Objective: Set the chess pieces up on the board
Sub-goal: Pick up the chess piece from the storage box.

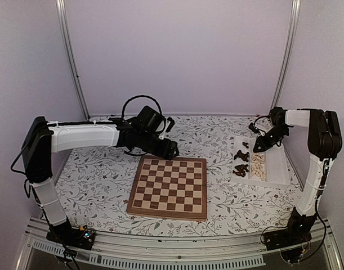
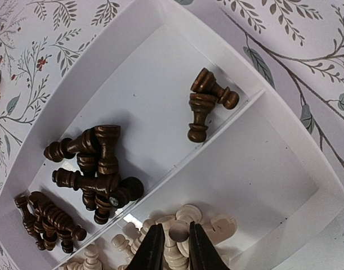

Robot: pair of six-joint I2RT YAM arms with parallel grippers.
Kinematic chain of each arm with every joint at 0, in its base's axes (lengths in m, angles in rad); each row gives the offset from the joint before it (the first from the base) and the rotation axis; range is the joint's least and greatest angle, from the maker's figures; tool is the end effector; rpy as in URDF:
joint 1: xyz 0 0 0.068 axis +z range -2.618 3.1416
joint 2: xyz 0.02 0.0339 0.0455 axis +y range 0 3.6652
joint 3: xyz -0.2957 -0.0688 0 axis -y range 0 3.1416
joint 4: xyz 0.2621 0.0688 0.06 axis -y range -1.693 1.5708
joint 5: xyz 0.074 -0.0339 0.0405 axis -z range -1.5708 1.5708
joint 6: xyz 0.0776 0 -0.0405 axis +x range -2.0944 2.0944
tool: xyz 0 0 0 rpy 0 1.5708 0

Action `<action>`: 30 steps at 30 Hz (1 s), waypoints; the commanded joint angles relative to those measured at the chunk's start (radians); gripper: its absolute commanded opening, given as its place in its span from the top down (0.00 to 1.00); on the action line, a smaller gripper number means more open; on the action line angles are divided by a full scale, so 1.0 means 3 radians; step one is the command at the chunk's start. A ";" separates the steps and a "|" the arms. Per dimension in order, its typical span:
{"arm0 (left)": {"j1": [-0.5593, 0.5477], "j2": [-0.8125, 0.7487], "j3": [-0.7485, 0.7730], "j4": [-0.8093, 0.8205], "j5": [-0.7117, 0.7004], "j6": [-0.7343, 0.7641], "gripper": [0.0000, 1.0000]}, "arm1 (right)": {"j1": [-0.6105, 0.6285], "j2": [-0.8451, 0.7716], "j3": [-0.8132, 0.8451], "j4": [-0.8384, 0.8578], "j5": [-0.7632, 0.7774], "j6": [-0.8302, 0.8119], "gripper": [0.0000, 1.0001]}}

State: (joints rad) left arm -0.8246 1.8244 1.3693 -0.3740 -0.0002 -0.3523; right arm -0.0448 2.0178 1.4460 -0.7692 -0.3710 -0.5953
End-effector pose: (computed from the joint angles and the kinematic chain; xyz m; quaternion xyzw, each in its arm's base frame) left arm 0.3112 -0.3366 0.2267 0.2180 0.9062 -0.2011 0.3015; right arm 0.4349 0.0087 0.1463 -0.2857 0.9339 0.1385 0.1646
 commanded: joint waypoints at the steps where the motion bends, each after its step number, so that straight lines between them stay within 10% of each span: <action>1: -0.0043 -0.0101 -0.0072 -0.0024 0.0011 -0.0032 0.22 | 0.0034 0.0089 -0.0024 0.0036 0.0043 -0.0006 0.82; 15: -0.0043 -0.0246 -0.0186 -0.0024 -0.0113 -0.0045 0.23 | 0.0062 0.0093 -0.0002 0.0067 0.0159 0.0082 0.92; 30: -0.0043 -0.0311 -0.0261 0.0147 -0.0148 -0.0082 0.23 | 0.0276 -0.1036 -0.0331 -0.0169 0.0016 0.0083 0.96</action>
State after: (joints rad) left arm -0.8249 1.7592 1.3041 -0.3622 -0.0383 -0.3679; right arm -0.0177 1.7863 1.3838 -0.7883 -0.3202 -0.5758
